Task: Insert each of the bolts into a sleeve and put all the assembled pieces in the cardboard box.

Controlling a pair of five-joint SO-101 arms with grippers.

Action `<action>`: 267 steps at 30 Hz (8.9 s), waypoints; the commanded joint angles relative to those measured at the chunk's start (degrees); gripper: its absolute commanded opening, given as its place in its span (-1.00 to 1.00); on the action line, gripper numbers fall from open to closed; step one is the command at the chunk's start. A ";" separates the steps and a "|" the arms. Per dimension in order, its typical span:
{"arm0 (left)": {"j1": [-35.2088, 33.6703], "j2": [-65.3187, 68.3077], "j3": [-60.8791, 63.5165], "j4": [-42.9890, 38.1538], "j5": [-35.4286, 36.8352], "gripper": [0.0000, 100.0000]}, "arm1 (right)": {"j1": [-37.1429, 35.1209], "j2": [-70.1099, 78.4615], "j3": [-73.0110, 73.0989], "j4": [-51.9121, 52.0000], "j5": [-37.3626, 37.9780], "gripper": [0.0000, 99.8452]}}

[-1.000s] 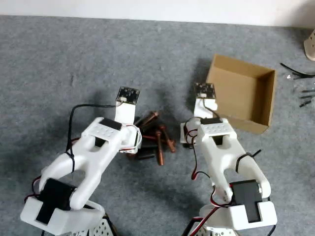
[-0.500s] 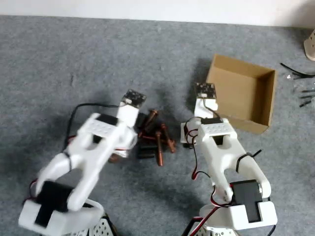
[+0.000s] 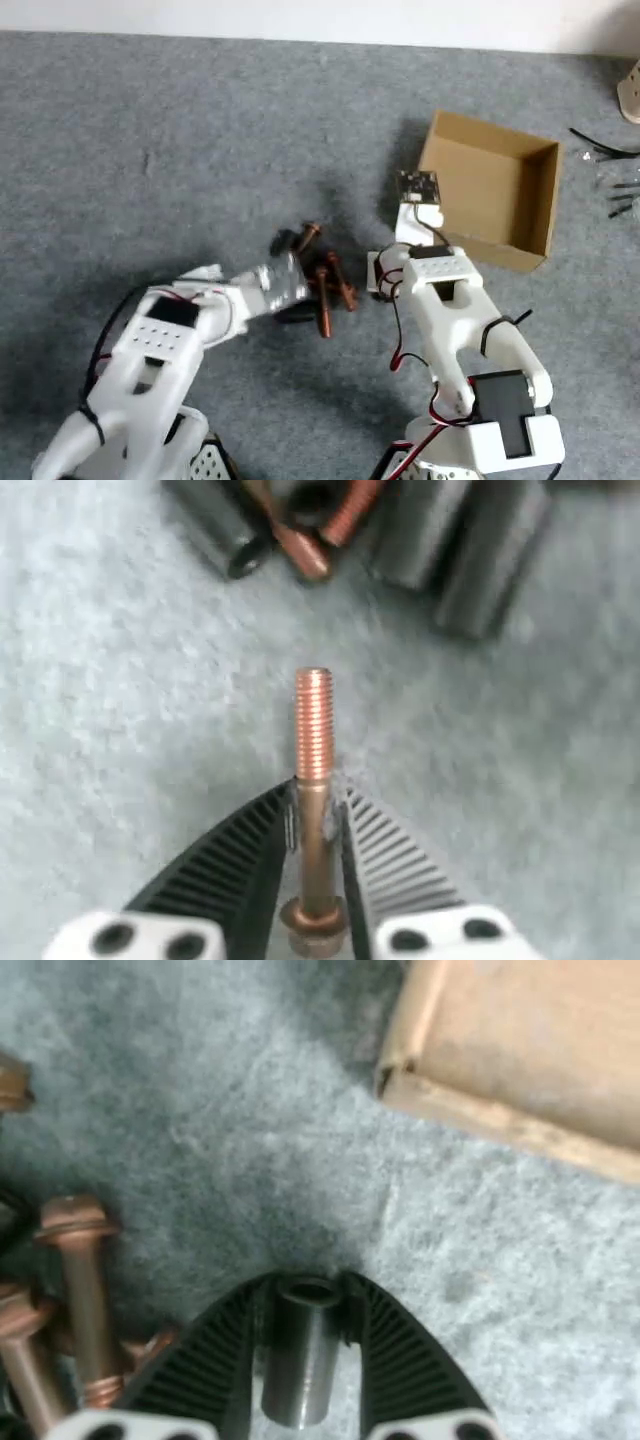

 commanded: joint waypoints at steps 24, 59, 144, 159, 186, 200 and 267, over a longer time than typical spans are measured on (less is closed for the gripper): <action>-7.69 62.37 -74.24 40.53 -14.24 -0.91 | 1.27 -1.10 0.13 -1.45 4.04 -0.99; -7.87 64.31 -87.69 51.60 110.24 -0.68 | 1.27 -1.10 0.04 -1.45 4.13 -0.99; -6.11 46.37 -83.82 51.60 95.38 -0.99 | 1.19 -7.08 3.65 -2.86 4.22 -0.99; -7.08 9.89 -53.14 41.85 82.99 -0.99 | -1.01 -30.73 25.71 -20.79 4.22 -0.99; 5.05 -35.21 -1.19 -10.20 83.52 -0.99 | -14.29 -67.03 47.25 -22.90 13.71 -0.99; 11.21 -35.30 9.10 -34.37 93.89 -0.99 | -19.74 -93.41 57.01 -9.54 13.80 -0.99; 19.82 -62.81 18.51 -22.95 88.44 -0.99 | -25.01 -94.11 57.01 -10.15 20.57 -0.99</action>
